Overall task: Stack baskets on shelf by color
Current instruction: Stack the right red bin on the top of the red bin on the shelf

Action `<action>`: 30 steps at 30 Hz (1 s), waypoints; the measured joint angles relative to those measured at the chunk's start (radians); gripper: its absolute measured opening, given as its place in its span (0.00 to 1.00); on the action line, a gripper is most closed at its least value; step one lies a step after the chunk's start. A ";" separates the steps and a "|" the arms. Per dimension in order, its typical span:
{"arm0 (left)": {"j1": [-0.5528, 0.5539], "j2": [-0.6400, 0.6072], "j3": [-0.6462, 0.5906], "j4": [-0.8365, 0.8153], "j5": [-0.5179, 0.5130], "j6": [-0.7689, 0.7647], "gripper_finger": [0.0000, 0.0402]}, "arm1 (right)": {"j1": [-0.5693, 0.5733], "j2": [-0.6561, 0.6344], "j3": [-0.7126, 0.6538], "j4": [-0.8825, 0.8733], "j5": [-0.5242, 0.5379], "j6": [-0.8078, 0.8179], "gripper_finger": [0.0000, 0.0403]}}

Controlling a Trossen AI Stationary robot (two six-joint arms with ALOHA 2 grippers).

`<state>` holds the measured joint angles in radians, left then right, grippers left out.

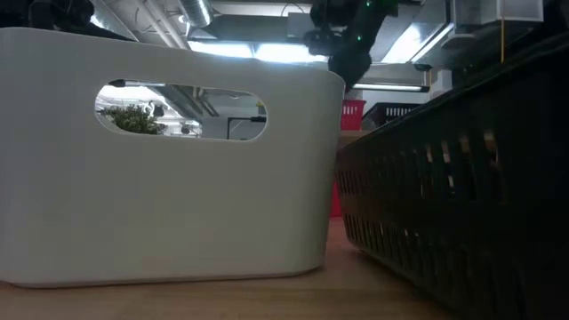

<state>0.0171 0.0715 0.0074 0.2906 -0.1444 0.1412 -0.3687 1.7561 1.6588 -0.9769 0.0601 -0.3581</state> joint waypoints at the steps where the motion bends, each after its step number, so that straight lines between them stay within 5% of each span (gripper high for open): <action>1: 0.000 0.000 0.000 -0.005 0.000 -0.001 0.00 | 0.004 0.000 0.019 -0.019 0.000 0.017 0.29; 9: 0.000 0.000 0.000 -0.011 0.000 0.000 0.00 | 0.069 -0.001 0.181 -0.193 -0.085 0.237 0.29; 13: 0.000 0.000 0.000 -0.012 0.000 -0.001 0.00 | 0.149 -0.004 0.150 -0.083 -0.299 0.276 0.29; 15: 0.000 0.000 0.000 -0.012 0.000 -0.001 0.00 | 0.208 -0.004 0.083 0.041 -0.326 0.296 0.29; 22: 0.000 0.000 0.000 -0.012 0.000 -0.007 0.00 | 0.371 -0.002 -0.224 0.426 0.002 0.412 0.29; 30: 0.000 0.000 0.000 -0.013 0.000 -0.008 0.00 | 0.432 -0.001 -0.482 0.718 0.068 0.625 0.29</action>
<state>0.0174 0.0715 0.0074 0.2780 -0.1440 0.1328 0.0630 1.7553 1.1765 -0.2591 0.1278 0.2674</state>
